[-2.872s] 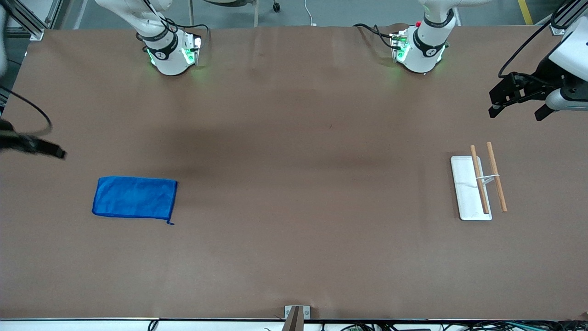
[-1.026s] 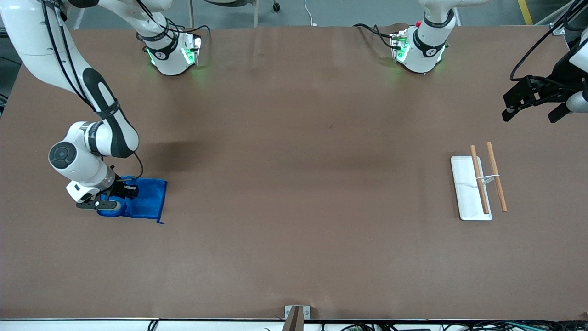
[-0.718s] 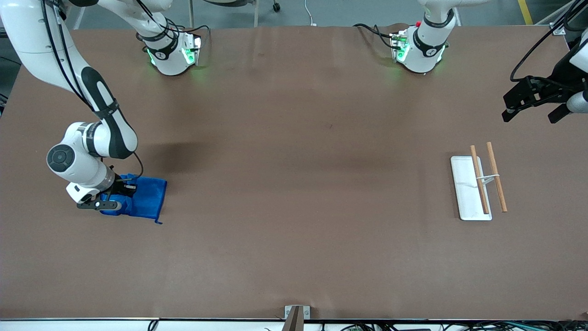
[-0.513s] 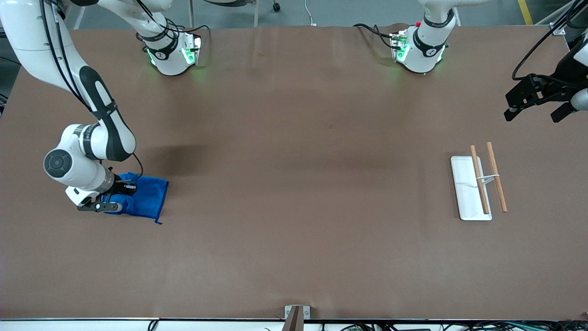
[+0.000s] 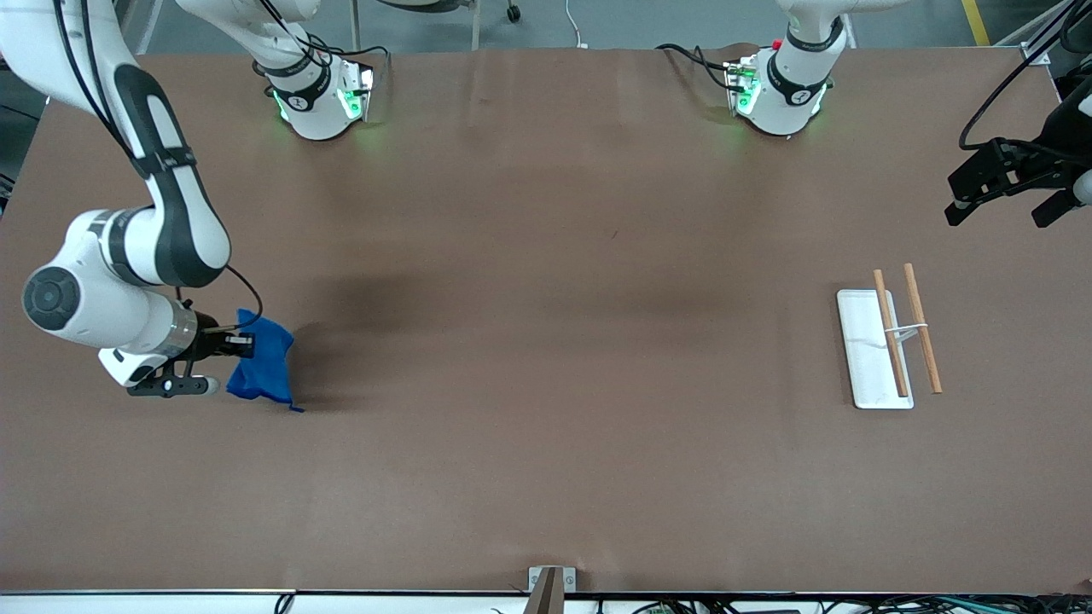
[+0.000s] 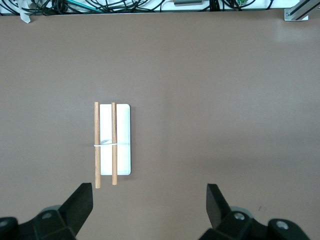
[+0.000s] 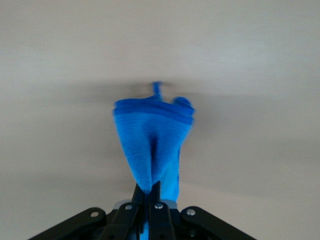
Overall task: Right arm passes towel to left arm to hang
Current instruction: 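Lift the towel with the right gripper while the left gripper approaches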
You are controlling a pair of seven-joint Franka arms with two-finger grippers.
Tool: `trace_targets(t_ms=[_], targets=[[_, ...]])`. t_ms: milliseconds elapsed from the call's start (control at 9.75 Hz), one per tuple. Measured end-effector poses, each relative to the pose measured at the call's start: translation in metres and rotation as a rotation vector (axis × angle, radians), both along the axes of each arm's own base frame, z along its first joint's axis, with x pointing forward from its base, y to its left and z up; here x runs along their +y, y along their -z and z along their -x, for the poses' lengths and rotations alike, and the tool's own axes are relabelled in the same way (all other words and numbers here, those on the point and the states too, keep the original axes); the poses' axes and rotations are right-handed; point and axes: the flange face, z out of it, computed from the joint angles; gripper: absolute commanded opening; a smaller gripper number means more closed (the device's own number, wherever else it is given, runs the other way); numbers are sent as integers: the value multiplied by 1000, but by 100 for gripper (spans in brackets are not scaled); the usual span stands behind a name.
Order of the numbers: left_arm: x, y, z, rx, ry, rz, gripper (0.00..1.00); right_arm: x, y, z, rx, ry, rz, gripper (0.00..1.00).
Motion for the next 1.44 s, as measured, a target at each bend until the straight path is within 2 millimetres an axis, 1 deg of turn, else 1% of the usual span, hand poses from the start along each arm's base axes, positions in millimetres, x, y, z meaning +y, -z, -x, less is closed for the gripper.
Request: trace_targets(t_ms=[205, 410, 615, 821, 1026, 1231, 1333, 1436], targets=[[0, 1, 0, 3, 26, -4, 100, 64, -34, 2, -12, -4, -166, 0], [-2, 5, 0, 18, 57, 9, 100, 125, -53, 10, 4, 37, -393, 0], [-13, 19, 2, 66, 73, 100, 100, 187, -69, 24, 53, 76, -611, 0], [-28, 48, 4, 148, 84, 234, 100, 235, -87, 36, 108, 146, -828, 0], [-40, 83, 7, 222, 158, 402, 100, 283, -106, 52, 162, 221, -1018, 0], [-36, 123, 10, 284, 182, 587, 100, 327, -124, 71, 205, 297, -1159, 0], [-41, 142, 14, 316, 186, 675, 100, 346, -133, 80, 218, 334, -1210, 0], [-50, 160, 18, 345, 189, 778, 100, 357, -141, 86, 233, 363, -1271, 0]])
